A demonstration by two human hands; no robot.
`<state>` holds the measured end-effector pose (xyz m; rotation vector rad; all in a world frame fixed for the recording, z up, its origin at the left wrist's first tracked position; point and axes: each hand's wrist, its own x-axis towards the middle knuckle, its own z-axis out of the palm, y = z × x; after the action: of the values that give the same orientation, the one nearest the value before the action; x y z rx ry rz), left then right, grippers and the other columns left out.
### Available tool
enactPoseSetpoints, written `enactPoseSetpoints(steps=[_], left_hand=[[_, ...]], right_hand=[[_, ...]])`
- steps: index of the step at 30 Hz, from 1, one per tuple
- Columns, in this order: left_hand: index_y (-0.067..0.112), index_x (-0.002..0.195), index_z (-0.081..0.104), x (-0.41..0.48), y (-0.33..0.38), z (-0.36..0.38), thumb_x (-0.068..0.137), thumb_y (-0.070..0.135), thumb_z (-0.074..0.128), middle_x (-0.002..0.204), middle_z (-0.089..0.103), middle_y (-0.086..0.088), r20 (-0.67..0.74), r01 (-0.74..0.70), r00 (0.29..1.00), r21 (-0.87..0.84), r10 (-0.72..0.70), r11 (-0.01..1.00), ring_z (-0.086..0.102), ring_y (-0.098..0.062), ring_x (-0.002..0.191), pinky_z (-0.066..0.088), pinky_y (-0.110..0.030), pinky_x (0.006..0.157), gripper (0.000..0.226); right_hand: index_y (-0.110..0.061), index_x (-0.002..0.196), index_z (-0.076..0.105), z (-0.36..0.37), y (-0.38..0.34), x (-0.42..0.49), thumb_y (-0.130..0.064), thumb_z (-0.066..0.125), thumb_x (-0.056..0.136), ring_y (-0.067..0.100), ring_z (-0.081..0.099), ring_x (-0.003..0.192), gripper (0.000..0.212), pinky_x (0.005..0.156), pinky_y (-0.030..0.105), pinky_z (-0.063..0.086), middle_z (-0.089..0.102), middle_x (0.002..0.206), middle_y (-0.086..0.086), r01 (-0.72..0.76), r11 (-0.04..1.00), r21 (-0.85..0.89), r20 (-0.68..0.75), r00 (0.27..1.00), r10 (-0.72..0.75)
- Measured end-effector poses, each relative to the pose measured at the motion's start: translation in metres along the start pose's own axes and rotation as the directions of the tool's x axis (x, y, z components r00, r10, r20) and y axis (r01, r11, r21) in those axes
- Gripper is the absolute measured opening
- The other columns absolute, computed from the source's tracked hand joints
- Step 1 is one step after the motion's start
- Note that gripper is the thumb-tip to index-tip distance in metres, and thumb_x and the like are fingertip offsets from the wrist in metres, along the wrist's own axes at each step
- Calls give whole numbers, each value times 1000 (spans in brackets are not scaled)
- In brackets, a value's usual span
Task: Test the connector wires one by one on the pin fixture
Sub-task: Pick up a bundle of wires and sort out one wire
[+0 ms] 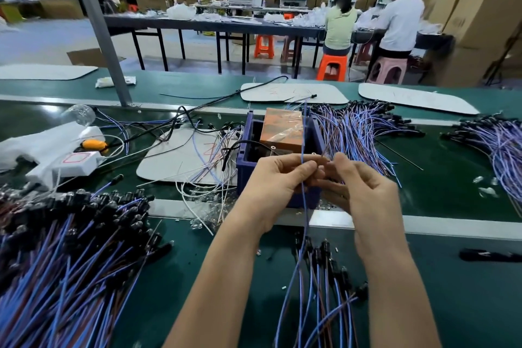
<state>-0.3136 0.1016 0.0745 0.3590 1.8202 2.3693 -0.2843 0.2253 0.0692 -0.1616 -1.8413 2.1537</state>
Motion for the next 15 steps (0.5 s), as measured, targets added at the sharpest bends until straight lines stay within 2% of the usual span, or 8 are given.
enactPoseSetpoints(steps=[3,5,7,11,13,15], left_hand=[[13,92,71,1,1,-8,93,3,55,67,69,3,-41,19,999,-2,-19,1000,60,-3,61,53,-15,66,19],[11,91,71,0,1,-12,92,3,55,69,69,1,-36,51,998,11,-51,999,61,-3,61,53,-15,66,18],[10,89,70,0,-1,-14,92,2,55,69,69,1,-7,80,997,69,-79,994,61,-3,60,54,-15,66,18],[11,91,72,-1,0,-17,92,4,57,71,71,4,72,82,993,179,-97,980,61,-2,62,51,-14,59,17],[12,93,73,-1,2,-23,94,12,56,73,72,1,11,76,997,280,-82,957,56,0,58,44,-14,50,17],[7,91,75,-1,4,-31,96,21,54,71,70,-3,-104,66,994,446,-22,892,47,3,48,35,-17,48,26]], right_hand=[[-24,76,74,15,-2,8,-26,67,88,17,71,76,14,63,23,55,75,77,-1,69,997,-44,-34,997,-71],[-26,80,73,25,-1,10,-18,67,88,9,68,69,13,66,23,56,74,73,-5,92,996,12,-40,995,-92],[-25,79,74,32,2,9,-10,66,87,6,68,68,19,65,20,56,74,71,-5,116,992,53,-34,993,-114],[-23,71,72,26,3,8,-7,69,84,6,66,60,21,59,17,53,72,64,-5,183,983,-1,-81,980,-182],[-22,71,71,15,4,12,-7,69,85,9,66,58,21,60,18,54,71,61,-4,179,981,-73,-91,979,-185],[-21,74,70,5,8,14,-3,67,86,9,62,48,22,54,20,55,67,54,-4,100,986,-137,-76,991,-111]])
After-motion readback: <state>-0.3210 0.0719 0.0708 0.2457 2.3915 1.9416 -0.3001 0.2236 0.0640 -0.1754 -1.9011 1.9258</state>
